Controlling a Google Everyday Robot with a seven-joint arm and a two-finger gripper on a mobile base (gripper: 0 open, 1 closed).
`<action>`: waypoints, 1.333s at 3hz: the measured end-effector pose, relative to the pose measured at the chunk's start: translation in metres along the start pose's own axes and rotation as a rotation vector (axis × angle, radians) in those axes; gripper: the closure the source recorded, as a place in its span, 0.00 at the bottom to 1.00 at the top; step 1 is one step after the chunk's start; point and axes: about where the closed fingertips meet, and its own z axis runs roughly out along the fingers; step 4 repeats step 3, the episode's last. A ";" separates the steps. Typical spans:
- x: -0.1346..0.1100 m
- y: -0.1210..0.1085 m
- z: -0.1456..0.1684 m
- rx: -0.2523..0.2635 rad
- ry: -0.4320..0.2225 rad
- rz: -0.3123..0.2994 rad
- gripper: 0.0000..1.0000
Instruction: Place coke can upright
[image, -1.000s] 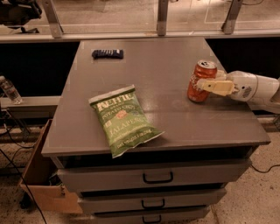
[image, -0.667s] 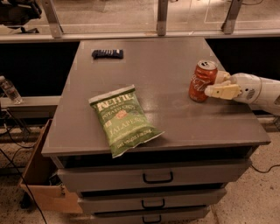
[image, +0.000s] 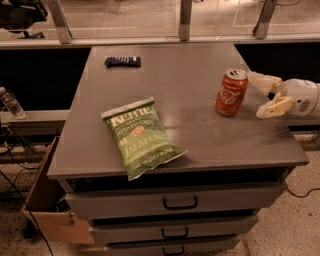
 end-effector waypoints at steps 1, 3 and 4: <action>-0.027 -0.001 -0.042 0.086 0.056 -0.131 0.00; -0.044 -0.004 -0.070 0.162 0.080 -0.221 0.00; -0.044 -0.004 -0.070 0.162 0.080 -0.221 0.00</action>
Offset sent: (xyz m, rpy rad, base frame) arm -0.0138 -0.1072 0.0574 -0.1970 -0.2672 -0.2734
